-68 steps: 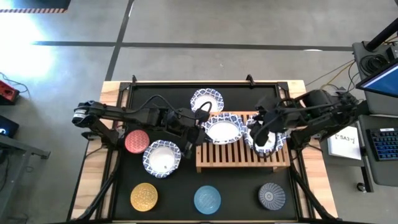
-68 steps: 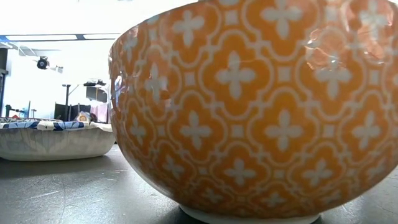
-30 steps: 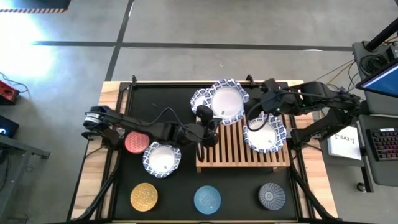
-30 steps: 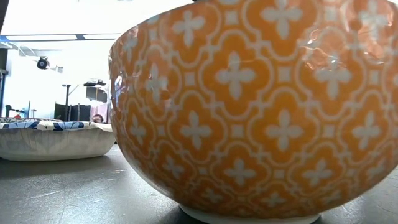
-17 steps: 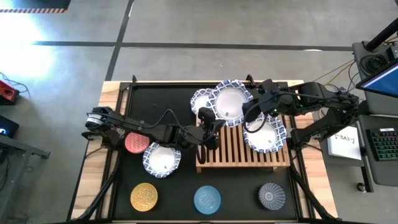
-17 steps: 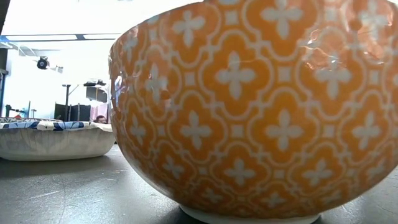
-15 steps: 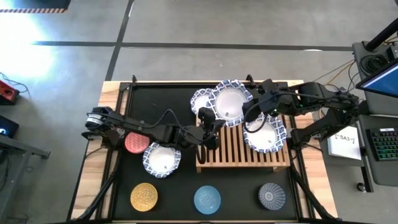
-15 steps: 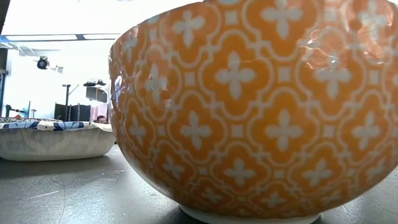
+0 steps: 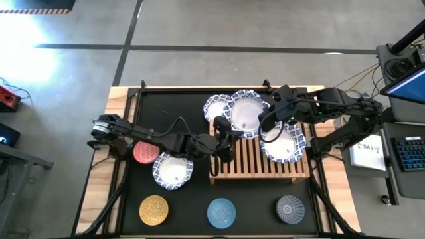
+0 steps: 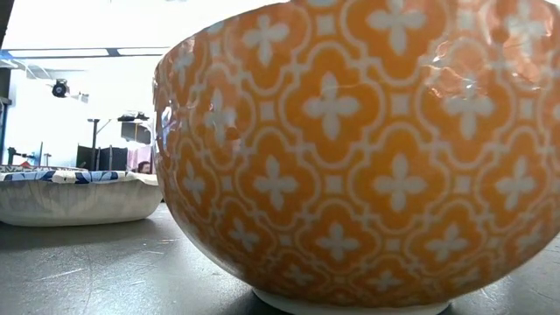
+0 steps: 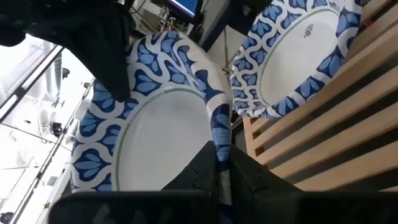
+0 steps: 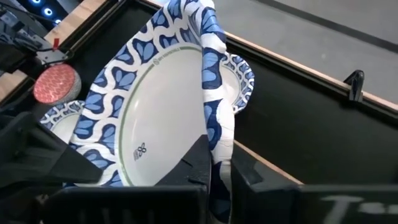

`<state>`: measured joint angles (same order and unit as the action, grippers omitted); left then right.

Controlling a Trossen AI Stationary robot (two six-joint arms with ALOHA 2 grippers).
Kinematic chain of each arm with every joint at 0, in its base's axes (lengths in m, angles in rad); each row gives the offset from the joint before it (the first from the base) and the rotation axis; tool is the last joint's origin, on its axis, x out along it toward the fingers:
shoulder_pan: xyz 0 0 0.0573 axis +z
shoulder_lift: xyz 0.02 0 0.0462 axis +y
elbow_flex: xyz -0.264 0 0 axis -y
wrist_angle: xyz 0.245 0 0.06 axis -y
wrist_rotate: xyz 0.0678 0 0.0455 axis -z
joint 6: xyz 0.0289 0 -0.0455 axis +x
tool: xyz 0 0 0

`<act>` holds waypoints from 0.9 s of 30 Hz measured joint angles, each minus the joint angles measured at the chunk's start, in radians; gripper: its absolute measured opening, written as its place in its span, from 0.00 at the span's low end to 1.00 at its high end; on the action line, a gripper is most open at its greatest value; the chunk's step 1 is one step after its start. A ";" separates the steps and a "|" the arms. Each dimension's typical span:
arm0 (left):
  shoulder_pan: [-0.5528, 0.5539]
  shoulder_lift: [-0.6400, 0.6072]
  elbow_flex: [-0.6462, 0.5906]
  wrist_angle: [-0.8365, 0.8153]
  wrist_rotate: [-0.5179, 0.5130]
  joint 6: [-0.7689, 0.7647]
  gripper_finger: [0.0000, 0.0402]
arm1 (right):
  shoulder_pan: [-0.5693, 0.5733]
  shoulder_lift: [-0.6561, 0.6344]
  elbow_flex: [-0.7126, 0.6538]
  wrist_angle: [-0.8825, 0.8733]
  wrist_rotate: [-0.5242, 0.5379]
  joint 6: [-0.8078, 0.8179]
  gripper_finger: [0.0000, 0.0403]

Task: Place and stack bowls onto a shelf
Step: Stack the top right big white and blue bowl on top of the big white and blue bowl

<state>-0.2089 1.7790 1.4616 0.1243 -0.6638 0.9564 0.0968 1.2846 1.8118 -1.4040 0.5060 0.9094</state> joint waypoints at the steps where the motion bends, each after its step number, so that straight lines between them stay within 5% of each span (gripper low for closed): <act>1: 0.000 0.000 0.000 0.001 0.000 -0.001 0.00 | 0.000 0.000 0.000 0.000 0.000 -0.005 0.02; 8: -0.001 -0.001 0.000 0.007 0.008 -0.065 0.11 | -0.004 0.000 -0.001 0.003 0.010 -0.015 0.02; 21: -0.034 -0.002 0.000 -0.006 0.002 -0.101 0.49 | -0.092 -0.025 -0.001 -0.063 -0.027 -0.039 0.02; 27: -0.064 -0.006 0.000 -0.004 -0.039 -0.101 0.54 | -0.130 -0.071 -0.001 -0.086 -0.092 -0.006 0.02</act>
<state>-0.2733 1.7725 1.4616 0.1201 -0.7031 0.8551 -0.0337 1.2140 1.8111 -1.4904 0.4138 0.9037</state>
